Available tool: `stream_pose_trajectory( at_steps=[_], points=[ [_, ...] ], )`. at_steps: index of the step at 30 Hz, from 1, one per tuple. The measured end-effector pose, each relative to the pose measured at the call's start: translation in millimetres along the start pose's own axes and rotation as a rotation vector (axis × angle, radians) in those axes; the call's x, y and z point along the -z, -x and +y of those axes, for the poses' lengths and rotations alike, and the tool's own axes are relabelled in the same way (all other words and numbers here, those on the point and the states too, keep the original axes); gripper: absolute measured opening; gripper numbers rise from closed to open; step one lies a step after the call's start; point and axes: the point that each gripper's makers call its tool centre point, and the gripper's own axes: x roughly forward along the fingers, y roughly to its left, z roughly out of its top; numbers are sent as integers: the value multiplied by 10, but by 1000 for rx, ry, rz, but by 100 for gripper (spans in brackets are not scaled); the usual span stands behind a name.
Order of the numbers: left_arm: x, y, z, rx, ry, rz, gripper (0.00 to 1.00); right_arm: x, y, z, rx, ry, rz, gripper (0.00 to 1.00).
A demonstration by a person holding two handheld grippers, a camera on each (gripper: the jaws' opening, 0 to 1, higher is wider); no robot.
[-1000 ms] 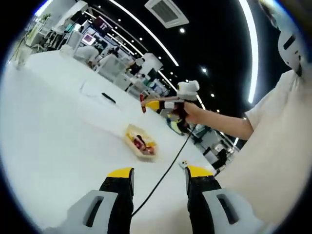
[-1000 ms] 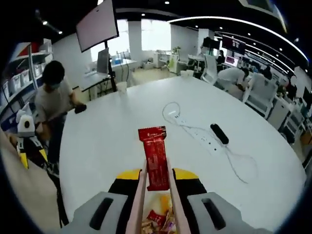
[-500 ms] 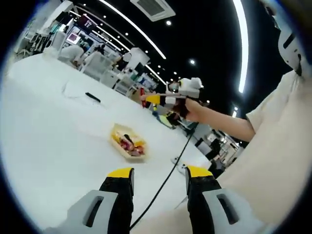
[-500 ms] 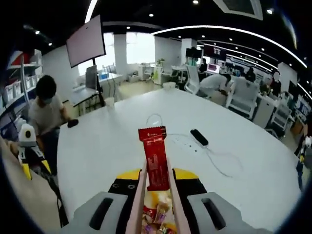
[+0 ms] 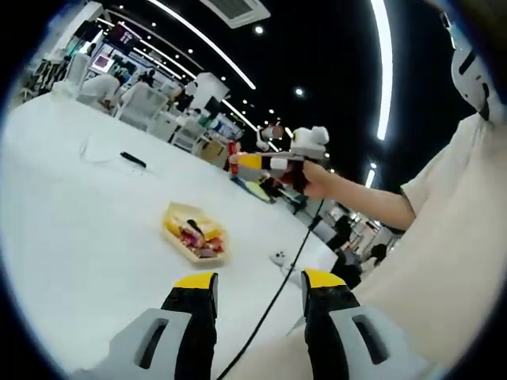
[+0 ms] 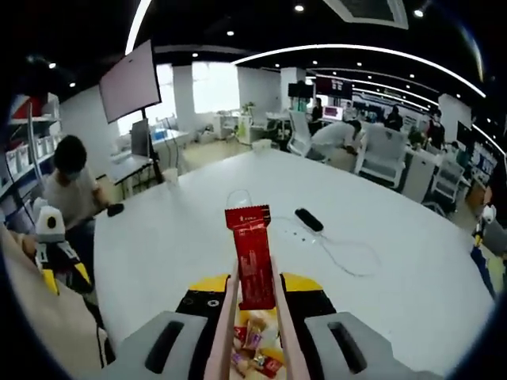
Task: Place the target food into the container with the food tongs after gripping and lifting it, then release it inside without dropping or visibly crushing the food.
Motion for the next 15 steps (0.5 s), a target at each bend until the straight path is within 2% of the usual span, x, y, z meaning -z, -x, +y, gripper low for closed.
stream_pose_trajectory(
  at_steps=[6, 15],
  points=[
    [23, -73, -62, 26, -13, 16, 41, -12, 95, -45, 18, -5, -5, 22],
    [39, -155, -102, 35, -11, 4, 41, 2, 178, -90, 17, 5, 4, 22]
  ],
)
